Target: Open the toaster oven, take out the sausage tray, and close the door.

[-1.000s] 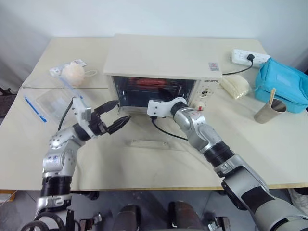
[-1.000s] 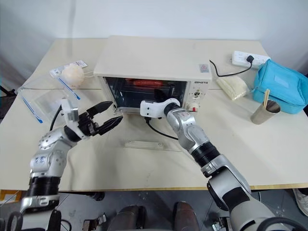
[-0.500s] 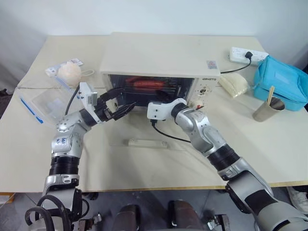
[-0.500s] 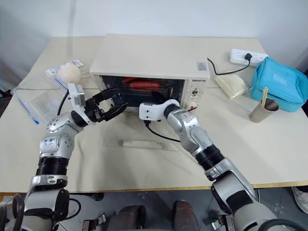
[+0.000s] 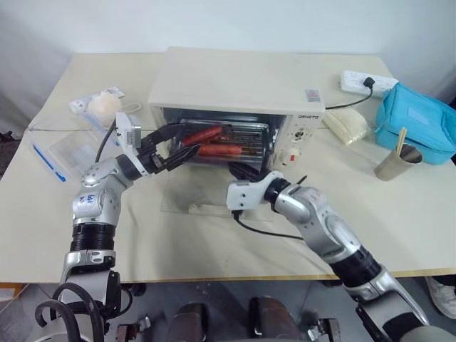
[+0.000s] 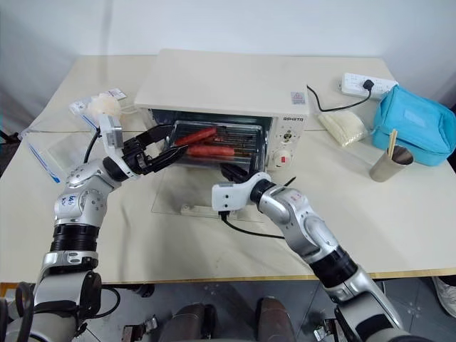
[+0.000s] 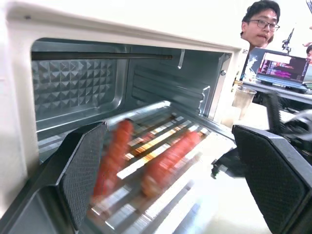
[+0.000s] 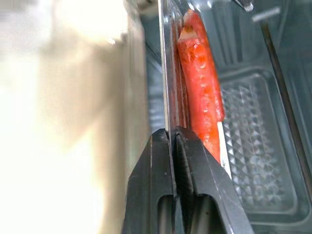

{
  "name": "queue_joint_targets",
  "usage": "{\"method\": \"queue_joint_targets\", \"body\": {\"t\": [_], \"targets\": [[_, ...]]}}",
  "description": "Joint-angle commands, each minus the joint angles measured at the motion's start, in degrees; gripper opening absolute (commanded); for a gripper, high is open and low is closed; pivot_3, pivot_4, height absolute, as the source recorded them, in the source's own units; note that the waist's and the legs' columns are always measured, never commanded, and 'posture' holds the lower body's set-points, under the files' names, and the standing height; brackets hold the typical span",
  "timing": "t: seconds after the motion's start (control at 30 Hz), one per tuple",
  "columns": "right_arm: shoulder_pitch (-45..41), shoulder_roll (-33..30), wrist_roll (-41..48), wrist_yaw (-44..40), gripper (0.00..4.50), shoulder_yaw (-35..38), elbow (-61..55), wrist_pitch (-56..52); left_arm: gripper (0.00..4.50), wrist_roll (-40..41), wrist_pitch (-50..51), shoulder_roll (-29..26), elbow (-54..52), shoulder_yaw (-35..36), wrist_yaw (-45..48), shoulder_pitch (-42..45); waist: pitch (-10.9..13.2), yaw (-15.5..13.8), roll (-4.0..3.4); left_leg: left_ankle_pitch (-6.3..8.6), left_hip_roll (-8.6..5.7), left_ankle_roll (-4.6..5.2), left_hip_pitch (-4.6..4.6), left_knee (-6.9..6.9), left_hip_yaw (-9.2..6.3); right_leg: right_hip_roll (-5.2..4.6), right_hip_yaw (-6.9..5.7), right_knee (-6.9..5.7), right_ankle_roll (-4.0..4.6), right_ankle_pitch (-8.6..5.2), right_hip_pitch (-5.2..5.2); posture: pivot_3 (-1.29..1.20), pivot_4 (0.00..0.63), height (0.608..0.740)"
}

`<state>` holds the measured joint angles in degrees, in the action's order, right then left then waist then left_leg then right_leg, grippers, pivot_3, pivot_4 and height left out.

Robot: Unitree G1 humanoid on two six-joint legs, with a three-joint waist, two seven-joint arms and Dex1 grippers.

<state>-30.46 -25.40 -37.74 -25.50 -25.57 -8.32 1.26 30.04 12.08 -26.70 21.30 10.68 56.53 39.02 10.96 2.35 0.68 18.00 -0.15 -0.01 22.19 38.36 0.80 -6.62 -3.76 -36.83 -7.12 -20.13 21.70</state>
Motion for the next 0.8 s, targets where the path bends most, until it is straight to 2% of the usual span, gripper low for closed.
{"method": "queue_joint_targets", "body": {"t": [0.03,0.43,0.6,0.8], "targets": [[3.62,-3.14,1.25,-0.28,0.06,4.52,-6.84,1.85,4.39,2.94,2.97,-2.08,-3.03,4.22,-1.91,-0.41,0.00,-0.64,0.00,0.00,0.00,0.00,0.01,0.02,0.01,0.00,0.01,0.01,0.00,0.00,0.00,0.00,0.150,0.740],[12.17,-9.22,4.18,-1.78,0.06,9.57,-14.34,7.97,4.39,16.03,30.37,-9.08,-18.09,10.79,-8.88,-10.48,0.01,-2.29,0.01,0.02,-0.11,0.06,0.05,0.10,-0.26,-0.05,0.04,0.08,0.00,0.00,-0.17,0.00,0.150,0.740],[13.43,-11.37,6.51,-1.50,0.06,10.77,-14.74,14.30,4.39,26.36,53.47,-11.87,-23.36,12.74,-18.57,-12.50,0.02,-2.09,0.03,0.02,-0.07,0.06,0.04,0.16,-0.24,-0.03,0.19,0.08,0.00,0.00,-0.20,0.00,0.150,0.740],[13.05,-12.84,9.50,-2.14,0.06,10.83,-12.67,21.00,4.39,31.98,62.48,-9.27,-22.16,15.93,-27.05,-10.34,0.02,-2.09,0.03,0.01,-0.06,0.04,0.02,0.18,-0.24,-0.01,0.27,0.07,0.00,0.00,-0.19,0.00,0.150,0.740]]}}
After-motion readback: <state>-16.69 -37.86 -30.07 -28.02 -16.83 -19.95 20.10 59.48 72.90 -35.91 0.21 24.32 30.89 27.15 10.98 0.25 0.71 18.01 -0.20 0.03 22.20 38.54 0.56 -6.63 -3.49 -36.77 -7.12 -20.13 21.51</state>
